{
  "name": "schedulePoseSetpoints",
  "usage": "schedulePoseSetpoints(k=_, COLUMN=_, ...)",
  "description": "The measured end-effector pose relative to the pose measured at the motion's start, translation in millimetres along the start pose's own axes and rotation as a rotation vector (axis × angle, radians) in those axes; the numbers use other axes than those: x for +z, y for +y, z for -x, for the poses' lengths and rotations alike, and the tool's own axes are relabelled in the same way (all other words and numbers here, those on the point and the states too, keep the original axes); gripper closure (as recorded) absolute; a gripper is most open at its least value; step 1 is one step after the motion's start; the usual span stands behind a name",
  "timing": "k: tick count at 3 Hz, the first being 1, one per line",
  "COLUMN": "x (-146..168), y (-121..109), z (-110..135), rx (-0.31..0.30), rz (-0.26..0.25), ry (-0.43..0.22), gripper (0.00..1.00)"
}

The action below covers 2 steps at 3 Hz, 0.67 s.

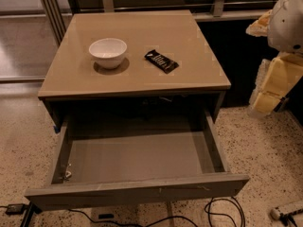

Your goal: Place rxbar chocolate into top drawer

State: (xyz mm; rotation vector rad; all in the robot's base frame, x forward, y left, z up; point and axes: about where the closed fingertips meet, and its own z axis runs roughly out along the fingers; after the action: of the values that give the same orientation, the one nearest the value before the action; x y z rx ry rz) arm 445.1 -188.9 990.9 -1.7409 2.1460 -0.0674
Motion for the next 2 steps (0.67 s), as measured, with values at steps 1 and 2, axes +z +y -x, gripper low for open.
schedulePoseSetpoints(k=1, x=1.0, y=-12.5, z=14.5, rx=0.043, rz=0.003, ry=-0.081, gripper=0.0)
schedulePoseSetpoints(k=2, x=7.5, y=-26.7, z=23.3, rx=0.149, rz=0.013, ry=-0.172, gripper=0.0)
